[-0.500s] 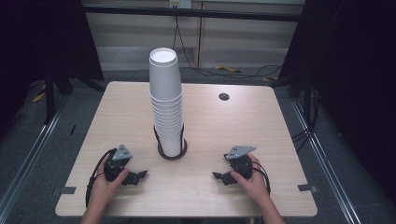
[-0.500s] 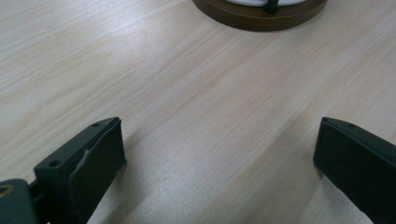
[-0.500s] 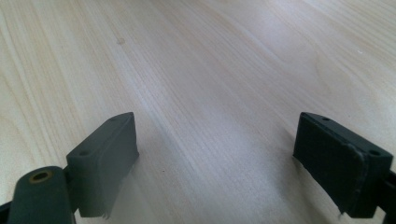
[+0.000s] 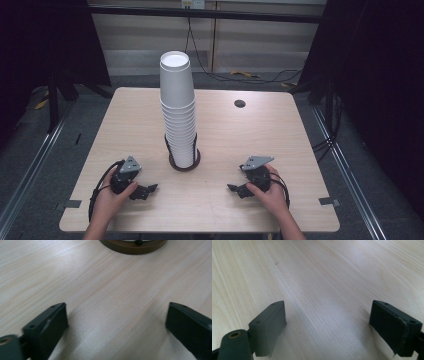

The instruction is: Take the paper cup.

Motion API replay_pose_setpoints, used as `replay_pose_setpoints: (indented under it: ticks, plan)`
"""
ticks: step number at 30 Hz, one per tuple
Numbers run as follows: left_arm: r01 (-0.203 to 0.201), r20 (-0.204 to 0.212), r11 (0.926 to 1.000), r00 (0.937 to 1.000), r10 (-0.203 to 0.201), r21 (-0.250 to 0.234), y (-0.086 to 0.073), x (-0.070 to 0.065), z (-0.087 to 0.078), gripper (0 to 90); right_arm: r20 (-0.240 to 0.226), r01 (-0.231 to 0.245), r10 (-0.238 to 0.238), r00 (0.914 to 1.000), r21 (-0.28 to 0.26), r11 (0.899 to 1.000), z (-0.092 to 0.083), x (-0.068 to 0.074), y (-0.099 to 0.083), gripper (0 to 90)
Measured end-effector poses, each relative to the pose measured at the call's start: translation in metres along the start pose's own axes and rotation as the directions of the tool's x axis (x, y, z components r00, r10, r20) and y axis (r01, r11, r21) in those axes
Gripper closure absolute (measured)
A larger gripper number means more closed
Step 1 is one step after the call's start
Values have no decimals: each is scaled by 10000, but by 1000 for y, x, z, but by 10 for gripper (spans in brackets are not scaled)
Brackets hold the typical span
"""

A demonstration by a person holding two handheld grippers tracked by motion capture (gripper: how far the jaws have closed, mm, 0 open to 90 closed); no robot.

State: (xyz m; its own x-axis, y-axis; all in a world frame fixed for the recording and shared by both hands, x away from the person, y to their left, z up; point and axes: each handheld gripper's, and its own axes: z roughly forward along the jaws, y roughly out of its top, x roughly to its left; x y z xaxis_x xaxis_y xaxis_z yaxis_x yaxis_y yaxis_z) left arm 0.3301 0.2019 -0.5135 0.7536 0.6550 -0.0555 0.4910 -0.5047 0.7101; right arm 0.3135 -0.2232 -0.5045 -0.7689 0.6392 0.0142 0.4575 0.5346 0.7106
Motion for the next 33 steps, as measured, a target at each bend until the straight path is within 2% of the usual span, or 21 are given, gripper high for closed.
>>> replay_pose_setpoints:
  ticks: [2, 5, 7, 10, 15, 16, 17, 21, 22, 24, 26, 28, 29, 31, 32, 33]
  plan:
    - [182, 114, 9998, 9998, -182, -50, 2, 1, -5, 112, -90, -153, 152, 9998, -66, 9999, 0, 1, 0, 142]
    - [422, 328, 9982, 9986, -408, -432, 8, 3, -15, 113, -646, -234, 229, 9977, -74, 9997, 0, 4, 4, 142]
    - [355, 554, 9977, 9979, -323, -579, 14, 5, -21, 116, -760, -130, 123, 9970, -87, 9999, 0, 6, 9, 142]
    - [250, 791, 9976, 9967, -199, -645, 23, 6, -28, 125, -1271, -452, 374, 9912, -588, 9972, -5, 7, 21, 143]
    - [363, 1196, 9967, 9924, -275, -720, 43, 10, -37, 137, -1297, -250, 171, 9914, -589, 9980, -11, 7, 36, 143]
    - [388, 1234, 9966, 9919, -296, -727, 52, 11, -41, 138, -1366, -174, 79, 9906, -685, 9975, -13, 7, 44, 143]
    - [388, 1234, 9966, 9919, -296, -727, 52, 11, -41, 141, -1366, -174, 79, 9906, -685, 9975, -13, 7, 44, 143]
    - [361, 1392, 9940, 9900, -215, -1033, 72, 13, -53, 142, -1469, -76, -76, 9891, -1026, 9947, -20, 8, 65, 144]
    - [302, 1428, 9917, 9897, -122, -1247, 81, 14, -60, 142, -1540, -96, -97, 9880, -1240, 9922, -23, 8, 73, 144]
    - [325, 1503, 9907, 9886, -124, -1325, 85, 14, -64, 142, -1594, -111, -100, 9872, -1309, 9913, -25, 8, 78, 144]
    - [228, 1472, 9881, 9891, -2, -1522, 97, 16, -73, 142, -1713, -271, -4, 9852, -1581, 9870, -30, 8, 93, 145]
    - [252, 1536, 9882, 9881, -17, -1509, 101, 17, -76, 142, -1710, -259, -26, 9853, -1644, 9861, -31, 7, 97, 145]
    - [272, 1559, 9880, 9878, -32, -1520, 104, 18, -78, 142, -1701, -169, -125, 9854, -1703, 9852, -33, 8, 107, 145]
    - [163, 1483, 9885, 9889, 62, -1505, 110, 21, -82, 142, -1730, -129, -182, 9848, -1766, 9842, -34, 8, 111, 144]
    - [164, 1490, 9887, 9888, 60, -1491, 113, 22, -85, 143, -1760, 19, -348, 9838, -1833, 9831, -35, 10, 121, 145]
    - [180, 1491, 9887, 9888, 44, -1487, 117, 23, -87, 143, -1760, 19, -348, 9838, -1833, 9831, -35, 10, 121, 145]
